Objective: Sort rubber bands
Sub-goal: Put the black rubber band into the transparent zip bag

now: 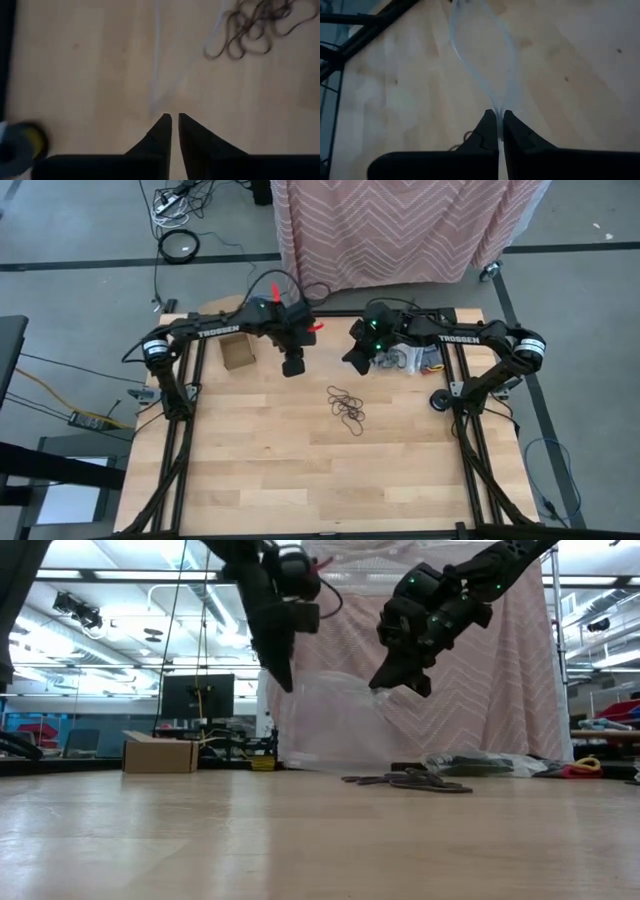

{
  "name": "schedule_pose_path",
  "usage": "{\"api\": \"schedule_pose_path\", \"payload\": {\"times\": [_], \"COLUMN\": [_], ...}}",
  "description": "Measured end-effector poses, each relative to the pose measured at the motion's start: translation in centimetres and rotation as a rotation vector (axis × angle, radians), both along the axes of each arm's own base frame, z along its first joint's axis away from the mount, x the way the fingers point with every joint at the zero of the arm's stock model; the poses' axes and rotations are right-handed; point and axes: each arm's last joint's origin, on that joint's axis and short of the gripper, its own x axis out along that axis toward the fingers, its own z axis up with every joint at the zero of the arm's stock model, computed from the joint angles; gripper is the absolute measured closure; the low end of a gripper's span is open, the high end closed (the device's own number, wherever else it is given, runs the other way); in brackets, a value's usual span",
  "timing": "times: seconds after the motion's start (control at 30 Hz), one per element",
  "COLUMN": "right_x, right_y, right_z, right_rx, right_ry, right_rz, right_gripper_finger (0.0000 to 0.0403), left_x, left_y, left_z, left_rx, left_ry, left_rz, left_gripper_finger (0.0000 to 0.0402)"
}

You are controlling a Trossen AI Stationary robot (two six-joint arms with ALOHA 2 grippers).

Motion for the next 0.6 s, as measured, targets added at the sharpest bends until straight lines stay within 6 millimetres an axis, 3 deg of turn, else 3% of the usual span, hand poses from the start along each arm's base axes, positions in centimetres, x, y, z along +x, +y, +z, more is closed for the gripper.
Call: {"api": "schedule_pose_path", "payload": {"times": [0.13,0.3,0.47,0.6], "right_x": [0.1,0.3,0.5,0.2], "right_y": [-0.1,-0.1,-0.3,-0.6], "right_z": [0.2,0.2,0.4,0.2], "right_rx": [0.006,0.016,0.018,0.027], "right_ry": [-0.024,-0.046,-0.069,-0.049], "right_rz": [-0.009,-0.005,-0.011,-0.023], "right_gripper_finger": [0.0403,0.0403,0.0403,0.0403], "left_x": [1.0,2.4,3.7,2.8], "left_y": [-0.1,-0.3,-0.8,-1.0], "left_z": [-0.9,0.0,-1.4,0.2], "left_rx": [0.016,0.014,-0.069,-0.073], "left_ry": [-0.094,-0.247,-0.215,-0.174], "left_rz": [0.034,0.007,-0.032,-0.042], "left_gripper_finger": [0.0395,0.0394,0.0398,0.0399]}}
